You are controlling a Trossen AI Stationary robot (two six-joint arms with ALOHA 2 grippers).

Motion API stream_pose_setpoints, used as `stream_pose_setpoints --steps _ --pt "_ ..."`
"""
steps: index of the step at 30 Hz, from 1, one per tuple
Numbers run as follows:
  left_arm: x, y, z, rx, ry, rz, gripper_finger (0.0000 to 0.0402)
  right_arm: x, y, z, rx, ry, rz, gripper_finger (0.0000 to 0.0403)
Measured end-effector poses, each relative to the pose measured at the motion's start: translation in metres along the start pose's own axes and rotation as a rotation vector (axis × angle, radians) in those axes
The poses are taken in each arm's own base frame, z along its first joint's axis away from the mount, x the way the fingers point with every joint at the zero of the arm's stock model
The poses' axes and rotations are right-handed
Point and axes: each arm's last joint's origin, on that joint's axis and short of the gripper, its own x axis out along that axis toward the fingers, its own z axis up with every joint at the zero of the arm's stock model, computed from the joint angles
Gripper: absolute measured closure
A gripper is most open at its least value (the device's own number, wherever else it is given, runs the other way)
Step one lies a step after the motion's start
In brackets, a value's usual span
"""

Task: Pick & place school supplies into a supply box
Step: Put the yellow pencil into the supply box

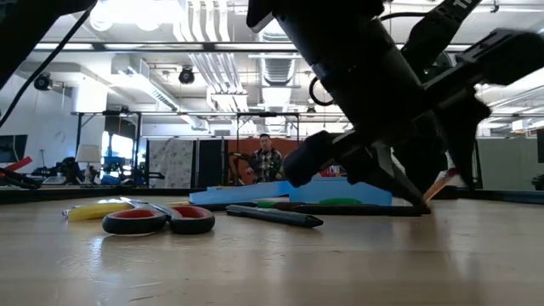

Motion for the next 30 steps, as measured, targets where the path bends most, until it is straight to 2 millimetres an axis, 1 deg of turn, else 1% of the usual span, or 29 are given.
stream_pose_setpoints --steps 5,9,13,18,19,25,30 --pt "0.0042 0.0012 0.0076 -0.011 -0.013 -0.001 0.0245 0.0 0.0 0.0 -0.001 -0.001 0.0 0.0394" --pt "0.0057 0.0015 0.0104 0.006 -0.017 -0.004 0.0267 0.0 0.0 0.0 -0.004 -0.001 -0.001 0.0394" --pt "0.0061 0.0009 0.0106 0.008 0.005 -0.016 0.0308 -0.0001 0.0 0.0001 -0.008 -0.001 -0.001 0.0394" --pt "0.0062 0.0024 0.0099 0.025 0.022 -0.005 0.0379 -0.0001 -0.0001 -0.0001 -0.009 0.001 -0.002 0.0394" --pt "0.0066 0.0034 0.0101 0.021 0.022 0.003 0.0386 -0.0002 -0.0005 -0.0009 -0.009 0.007 -0.005 0.0394" --pt "0.0072 0.0078 0.0101 0.025 0.019 0.044 0.0395 -0.0021 -0.0006 -0.0016 -0.009 -0.001 -0.006 0.0394" --pt "0.0072 0.0077 0.0105 0.024 0.017 0.043 0.0397 -0.0024 -0.0004 -0.0014 -0.008 -0.005 -0.004 0.0394"
